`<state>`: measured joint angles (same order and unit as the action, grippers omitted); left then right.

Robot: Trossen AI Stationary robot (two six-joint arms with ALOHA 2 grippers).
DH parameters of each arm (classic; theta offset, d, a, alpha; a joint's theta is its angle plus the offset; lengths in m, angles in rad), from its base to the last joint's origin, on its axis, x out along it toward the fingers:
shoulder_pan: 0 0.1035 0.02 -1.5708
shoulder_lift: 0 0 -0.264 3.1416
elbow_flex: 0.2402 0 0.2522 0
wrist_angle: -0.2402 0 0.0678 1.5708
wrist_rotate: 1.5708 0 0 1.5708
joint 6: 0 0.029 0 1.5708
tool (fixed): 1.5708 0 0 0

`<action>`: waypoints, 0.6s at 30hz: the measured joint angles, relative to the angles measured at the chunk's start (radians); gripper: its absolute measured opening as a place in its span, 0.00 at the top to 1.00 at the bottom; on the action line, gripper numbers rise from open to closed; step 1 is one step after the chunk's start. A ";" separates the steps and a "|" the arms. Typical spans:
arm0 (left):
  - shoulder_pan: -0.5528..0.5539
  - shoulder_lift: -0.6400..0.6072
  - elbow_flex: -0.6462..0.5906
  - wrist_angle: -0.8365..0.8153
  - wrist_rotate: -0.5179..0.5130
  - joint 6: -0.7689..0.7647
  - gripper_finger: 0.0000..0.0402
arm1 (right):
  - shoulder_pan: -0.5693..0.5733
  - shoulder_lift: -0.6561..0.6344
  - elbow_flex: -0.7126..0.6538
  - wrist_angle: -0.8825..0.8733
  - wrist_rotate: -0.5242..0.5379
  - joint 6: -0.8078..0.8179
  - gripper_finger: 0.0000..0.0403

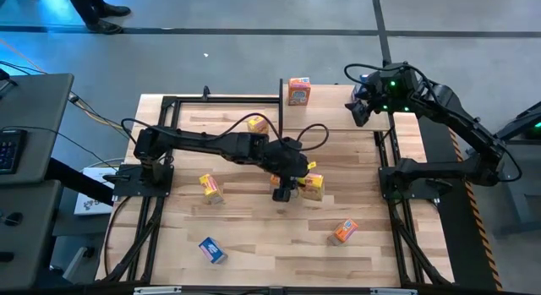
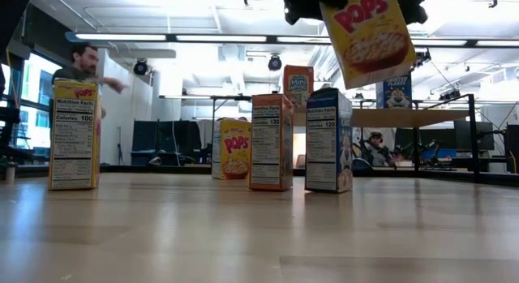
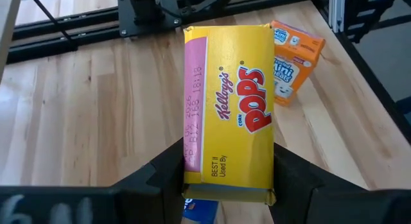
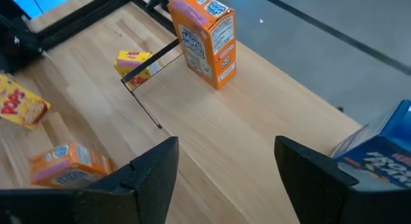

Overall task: Stack cereal on shelf
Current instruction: Put the bottom yellow cereal box on the shelf

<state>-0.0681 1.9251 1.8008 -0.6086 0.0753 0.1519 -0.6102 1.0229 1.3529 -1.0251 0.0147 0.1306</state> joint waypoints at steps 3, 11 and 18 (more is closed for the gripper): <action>0.000 0.000 0.000 0.000 0.000 -0.021 0.60 | 0.000 0.000 0.000 0.000 0.000 -0.023 0.33; 0.010 0.000 0.000 0.002 0.000 -0.096 0.60 | 0.010 0.000 0.000 0.040 -0.256 -0.112 0.28; 0.047 0.000 0.000 0.002 -0.002 -0.176 0.60 | 0.120 0.000 0.000 0.065 -0.363 -0.181 0.28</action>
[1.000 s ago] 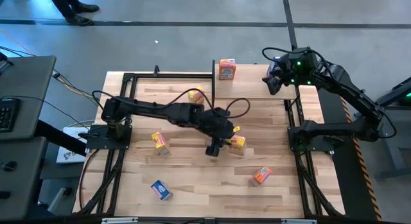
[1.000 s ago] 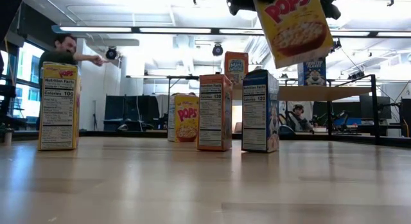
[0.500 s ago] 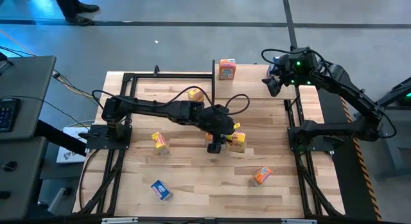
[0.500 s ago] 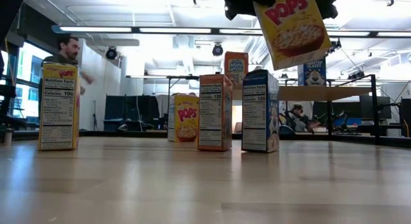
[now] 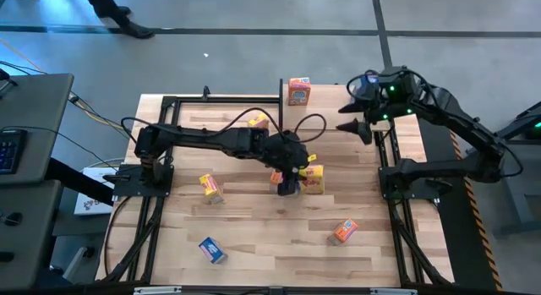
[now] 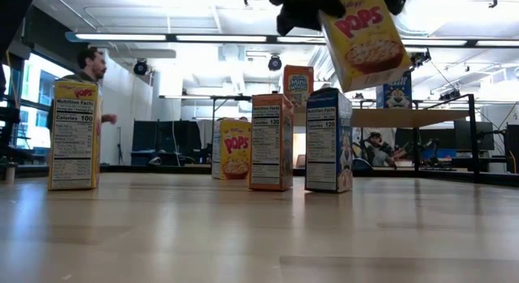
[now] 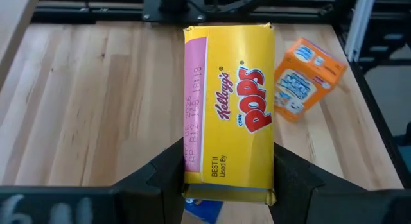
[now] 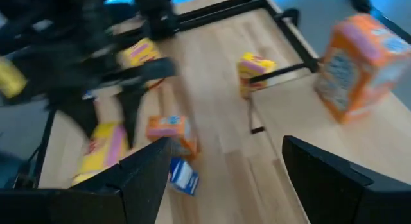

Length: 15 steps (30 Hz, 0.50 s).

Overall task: Stack cereal on shelf
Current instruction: Put the bottom yellow cereal box on the shelf

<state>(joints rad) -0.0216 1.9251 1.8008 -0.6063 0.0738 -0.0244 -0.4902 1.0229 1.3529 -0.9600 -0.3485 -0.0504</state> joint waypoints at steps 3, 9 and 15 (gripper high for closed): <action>0.018 0.000 0.000 0.001 0.000 -0.020 0.60 | 0.061 0.000 0.000 0.000 0.002 -0.004 0.28; 0.040 0.000 0.000 0.003 0.000 -0.027 0.60 | 0.192 0.001 0.000 0.000 0.102 -0.013 0.28; 0.048 0.000 0.000 0.012 -0.001 -0.027 0.60 | 0.303 0.024 0.000 0.000 0.203 -0.009 0.28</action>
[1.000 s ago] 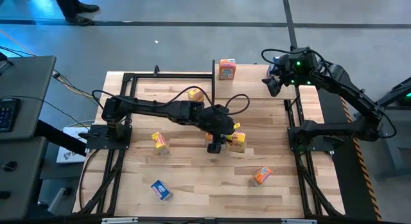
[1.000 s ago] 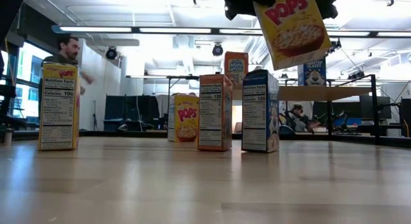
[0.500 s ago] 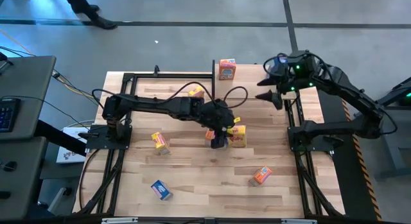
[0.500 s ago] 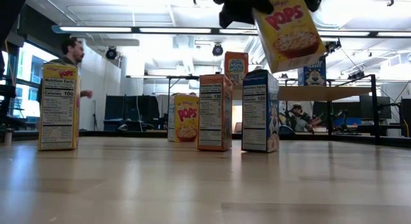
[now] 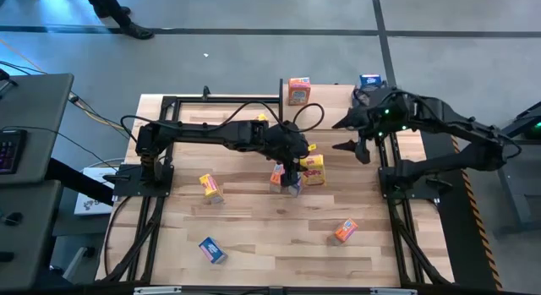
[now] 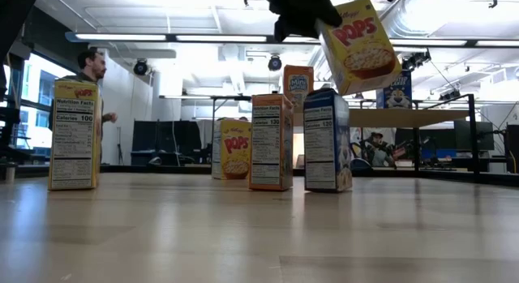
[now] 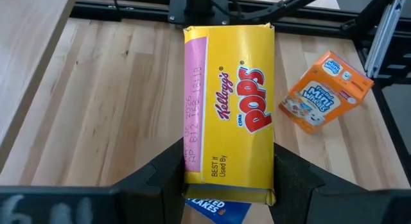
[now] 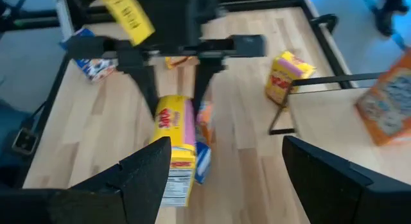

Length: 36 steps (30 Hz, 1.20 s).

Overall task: Stack cereal on shelf
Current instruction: Put the bottom yellow cereal box on the shelf

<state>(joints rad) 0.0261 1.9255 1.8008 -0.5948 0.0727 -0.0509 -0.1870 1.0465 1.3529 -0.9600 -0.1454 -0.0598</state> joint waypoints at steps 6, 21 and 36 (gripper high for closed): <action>0.000 0.000 0.000 0.031 -0.001 0.000 0.60 | 0.072 0.059 0.000 0.000 0.045 0.035 0.28; 0.000 0.000 0.000 0.078 -0.063 0.001 0.60 | 0.118 0.119 0.000 0.006 0.037 0.063 0.28; 0.001 0.000 0.000 0.149 -0.063 0.002 0.60 | 0.118 0.141 0.000 -0.044 0.075 0.069 0.28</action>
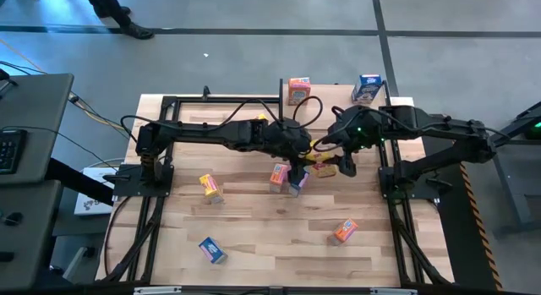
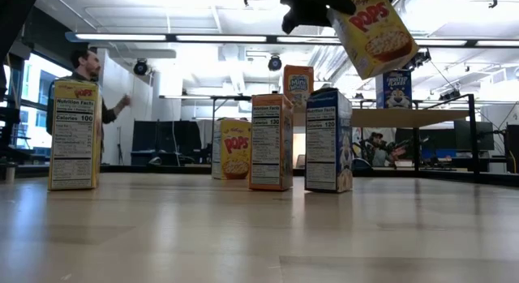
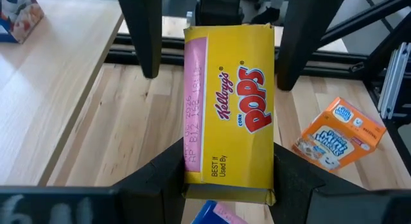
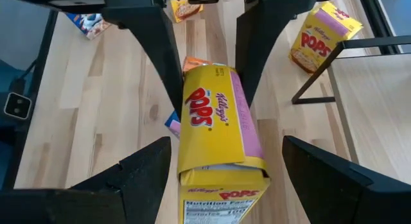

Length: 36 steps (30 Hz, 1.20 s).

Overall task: Stack cereal on shelf
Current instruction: Put the bottom yellow cereal box on the shelf

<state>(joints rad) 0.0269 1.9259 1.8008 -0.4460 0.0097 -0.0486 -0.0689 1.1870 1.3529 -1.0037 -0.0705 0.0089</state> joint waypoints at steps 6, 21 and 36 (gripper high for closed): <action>0.001 0.000 0.000 0.003 0.000 0.015 0.60 | 0.000 0.000 0.000 -0.004 0.000 0.019 0.32; 0.001 0.000 0.000 0.003 0.001 0.001 0.60 | 0.000 0.000 0.000 -0.005 -0.008 0.020 0.62; -0.001 0.000 0.000 0.013 0.005 -0.002 0.60 | 0.000 -0.002 0.000 -0.005 -0.008 0.019 0.61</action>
<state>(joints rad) 0.0260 1.9259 1.8008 -0.4332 0.0147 -0.0509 -0.0692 1.1854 1.3529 -1.0088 -0.0788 0.0277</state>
